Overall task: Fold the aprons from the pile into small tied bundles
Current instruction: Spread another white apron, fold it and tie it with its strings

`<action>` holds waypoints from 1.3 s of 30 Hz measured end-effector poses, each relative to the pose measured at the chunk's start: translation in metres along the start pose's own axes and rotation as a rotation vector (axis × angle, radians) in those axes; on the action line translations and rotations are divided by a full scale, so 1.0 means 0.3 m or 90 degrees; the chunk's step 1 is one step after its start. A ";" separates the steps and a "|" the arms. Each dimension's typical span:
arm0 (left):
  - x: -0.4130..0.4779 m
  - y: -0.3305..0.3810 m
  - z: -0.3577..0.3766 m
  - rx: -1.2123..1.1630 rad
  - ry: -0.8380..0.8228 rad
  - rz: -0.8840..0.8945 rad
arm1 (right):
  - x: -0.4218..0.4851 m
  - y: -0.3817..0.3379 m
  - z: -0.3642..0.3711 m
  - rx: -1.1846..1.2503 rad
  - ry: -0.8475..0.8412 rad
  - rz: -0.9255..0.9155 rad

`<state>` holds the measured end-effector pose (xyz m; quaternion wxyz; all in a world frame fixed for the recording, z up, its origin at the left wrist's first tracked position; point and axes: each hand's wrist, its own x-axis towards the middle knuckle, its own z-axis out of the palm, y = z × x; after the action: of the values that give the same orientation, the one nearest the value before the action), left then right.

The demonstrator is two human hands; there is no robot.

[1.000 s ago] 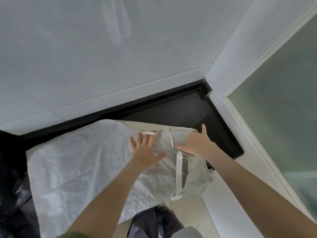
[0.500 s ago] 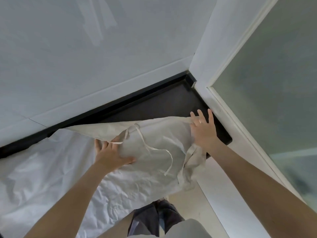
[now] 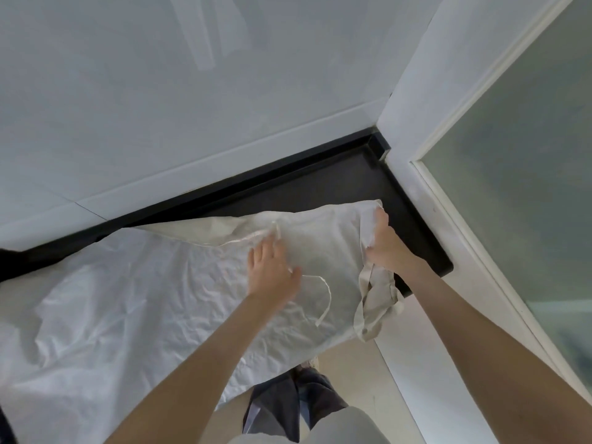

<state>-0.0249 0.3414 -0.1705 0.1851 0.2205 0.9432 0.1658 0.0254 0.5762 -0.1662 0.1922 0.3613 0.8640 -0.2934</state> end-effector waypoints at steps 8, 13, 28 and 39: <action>0.051 0.026 0.120 0.143 -0.170 0.119 | -0.003 0.093 -0.075 0.002 0.013 -0.134; 0.062 0.007 0.135 0.163 -0.136 0.151 | 0.011 0.159 -0.110 -0.122 0.153 -0.177; 0.084 -0.045 0.150 0.165 0.054 0.190 | -0.072 0.282 -0.107 0.294 -0.090 0.120; 0.092 -0.013 0.178 0.242 -0.048 0.310 | -0.118 0.207 -0.074 -0.281 0.259 -0.034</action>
<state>-0.0269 0.3636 -0.2265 0.1300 0.4766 0.8693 0.0178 0.0920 0.6076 -0.1529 0.0811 0.3396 0.9367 -0.0250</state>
